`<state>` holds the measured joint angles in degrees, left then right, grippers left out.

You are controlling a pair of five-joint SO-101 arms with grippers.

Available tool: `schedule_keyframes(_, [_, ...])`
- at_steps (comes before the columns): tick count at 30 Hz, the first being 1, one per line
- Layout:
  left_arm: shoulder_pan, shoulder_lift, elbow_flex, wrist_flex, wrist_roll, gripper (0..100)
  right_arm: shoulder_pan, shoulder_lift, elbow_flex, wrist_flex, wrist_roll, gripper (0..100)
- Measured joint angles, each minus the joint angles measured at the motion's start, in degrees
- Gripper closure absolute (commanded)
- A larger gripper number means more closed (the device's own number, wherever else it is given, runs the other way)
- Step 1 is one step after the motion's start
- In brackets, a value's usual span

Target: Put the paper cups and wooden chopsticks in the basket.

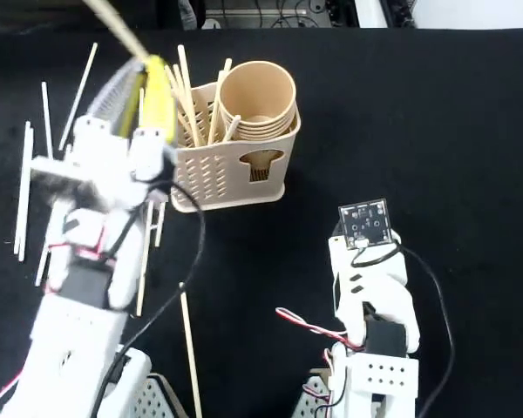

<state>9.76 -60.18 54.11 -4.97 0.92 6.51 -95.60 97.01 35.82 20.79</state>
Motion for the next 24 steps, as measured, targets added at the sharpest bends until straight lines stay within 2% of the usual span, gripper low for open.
schedule_keyframes(4, [-1.49, 8.62, 0.88, -0.88, 5.01, 96, 0.00, 0.00, 0.00, 0.00, 0.00, 98.5])
schedule_keyframes(8, [-5.19, 15.38, 0.88, -0.97, 12.48, 81, 0.00, 0.00, 0.00, 0.00, 0.00, 98.5])
schedule_keyframes(11, [-5.98, 16.44, 0.88, 1.49, 14.07, 80, 0.00, 0.00, 0.00, 0.00, 0.00, 98.5])
schedule_keyframes(13, [-5.98, 16.35, -0.35, 7.38, 14.15, 77, 0.00, 0.00, 0.00, 0.00, 0.00, 98.5])
schedule_keyframes(17, [-7.12, 16.35, -10.02, 25.76, 14.42, 76, 0.00, 0.00, 0.00, 0.00, 0.00, 98.5])
schedule_keyframes(21, [-10.73, 17.76, -22.95, 44.57, 14.42, 76, 0.00, 0.00, 0.00, 0.00, 0.00, 98.5])
schedule_keyframes(24, [-14.68, 20.48, -31.03, 55.12, 12.66, 76, 0.00, 0.00, 0.00, 0.00, 0.00, 98.5])
